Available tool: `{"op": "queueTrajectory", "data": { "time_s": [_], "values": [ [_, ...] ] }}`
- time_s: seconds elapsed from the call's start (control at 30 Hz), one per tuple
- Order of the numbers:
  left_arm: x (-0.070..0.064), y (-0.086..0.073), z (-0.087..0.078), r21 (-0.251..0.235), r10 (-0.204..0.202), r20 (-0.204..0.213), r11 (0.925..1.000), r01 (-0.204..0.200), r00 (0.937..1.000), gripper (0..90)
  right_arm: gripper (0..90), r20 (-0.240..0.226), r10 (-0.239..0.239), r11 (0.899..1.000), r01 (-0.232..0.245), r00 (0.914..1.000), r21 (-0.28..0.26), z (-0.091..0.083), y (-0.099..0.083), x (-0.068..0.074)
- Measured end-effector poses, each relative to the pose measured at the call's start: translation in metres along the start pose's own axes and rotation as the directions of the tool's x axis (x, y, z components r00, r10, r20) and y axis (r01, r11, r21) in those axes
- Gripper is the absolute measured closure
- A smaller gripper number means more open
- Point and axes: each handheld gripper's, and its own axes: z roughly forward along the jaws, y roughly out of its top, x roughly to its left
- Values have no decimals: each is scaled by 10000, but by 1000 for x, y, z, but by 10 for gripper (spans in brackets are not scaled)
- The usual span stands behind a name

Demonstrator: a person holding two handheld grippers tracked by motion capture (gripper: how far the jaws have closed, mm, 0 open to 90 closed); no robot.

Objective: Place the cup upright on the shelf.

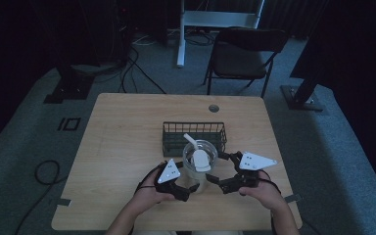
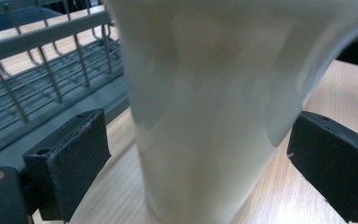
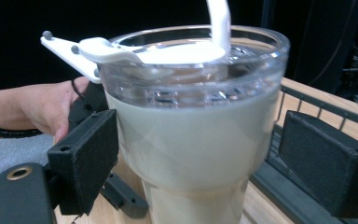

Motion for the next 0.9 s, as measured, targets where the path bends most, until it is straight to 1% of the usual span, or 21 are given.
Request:
{"op": "queueTrajectory", "data": {
  "time_s": [0.07, 0.1, 0.13, 0.17, 0.23, 0.27, 0.3, 0.33, 0.37, 0.4, 0.43, 0.5, 0.53, 0.6, 0.7, 0.77, 0.9],
  "values": [
    [0, 1, 3, -50, 88, 33, 9999, -88, 10000, 67, 118, -105, -297, 9995, 298, 9995, 76, 2, 0, 0],
    [-1, 1, 4, -44, 124, 108, 9999, -123, 9999, 76, 106, -188, -300, 9994, 304, 9994, 180, 4, 0, -1],
    [-2, 1, 5, -69, 219, 114, 9997, -218, 9997, 113, 99, -216, -420, 9989, 424, 9989, 195, 6, 0, -2],
    [-2, 1, 7, -58, 292, 82, 9996, -292, 9995, 111, 95, -297, -568, 9980, 575, 9979, 250, 7, 0, -3],
    [0, 1, 8, -122, 330, 188, 9994, -327, 9993, 111, 95, -413, -417, 9990, 424, 9983, 149, 7, -1, -5],
    [1, 0, 8, -202, 321, 223, 9993, -317, 9992, 110, 95, -482, -441, 9990, 442, 9979, 2, 7, -1, -7],
    [1, -1, 9, -261, 338, 220, 9991, -332, 9992, 110, 95, -467, -565, 9984, 561, 9973, -95, 7, -1, -8],
    [1, -1, 9, -261, 338, 220, 9991, -332, 9992, 109, 95, -467, -565, 9984, 561, 9973, -95, 7, -1, -8],
    [2, -1, 9, -300, 345, 226, 9990, -338, 9991, 109, 93, -501, -527, 9985, 519, 9974, -169, 8, -2, -8],
    [2, -1, 10, -345, 357, 209, 9988, -349, 9991, 108, 87, -587, -361, 9990, 345, 9976, -276, 9, -2, -9],
    [2, -1, 10, -348, 390, 203, 9987, -383, 9990, 107, 87, -656, -421, 9984, 395, 9970, -404, 11, -3, -10],
    [4, 0, 10, -361, 496, 157, 9981, -490, 9986, 105, 87, -717, -362, 9983, 328, 9968, -477, 13, -4, -11],
    [5, 2, 10, -332, 541, 199, 9980, -534, 9983, 104, 87, -756, -284, 9986, 249, 9967, -462, 15, -4, -11],
    [5, 4, 10, -297, 559, 240, 9980, -552, 9981, 103, 87, -796, -394, 9987, 366, 9960, -364, 17, -4, -11],
    [6, 5, 10, -331, 512, 277, 9982, -503, 9983, 103, 86, -936, -517, 9986, 526, 9943, 71, 20, -5, -12],
    [7, 5, 10, -394, 512, 308, 9980, -500, 9982, 102, 86, -944, -383, 9993, 385, 9948, 5, 20, -7, -13],
    [7, 6, 10, -431, 510, 302, 9978, -497, 9982, 102, 85, -925, -352, 9994, 354, 9951, 3, 21, -7, -13]
  ]
}}
